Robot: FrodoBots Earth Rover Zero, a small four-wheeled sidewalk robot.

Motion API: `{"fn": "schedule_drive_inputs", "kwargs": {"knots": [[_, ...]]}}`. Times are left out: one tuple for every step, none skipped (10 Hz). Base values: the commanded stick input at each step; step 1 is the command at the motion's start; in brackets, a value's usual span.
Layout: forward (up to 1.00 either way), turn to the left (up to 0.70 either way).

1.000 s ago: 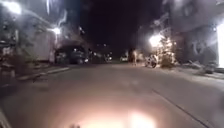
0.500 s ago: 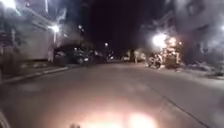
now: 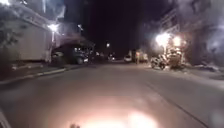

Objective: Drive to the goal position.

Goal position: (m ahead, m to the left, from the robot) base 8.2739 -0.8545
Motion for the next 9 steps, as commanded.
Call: {"fn": "schedule_drive_inputs", "kwargs": {"knots": [[1.0, 0.0], [1.0, 0.0], [1.0, 0.0], [1.0, 0.0], [1.0, 0.18], [1.0, 0.07], [1.0, 0.0], [1.0, 0.0], [1.0, 0.0]]}}
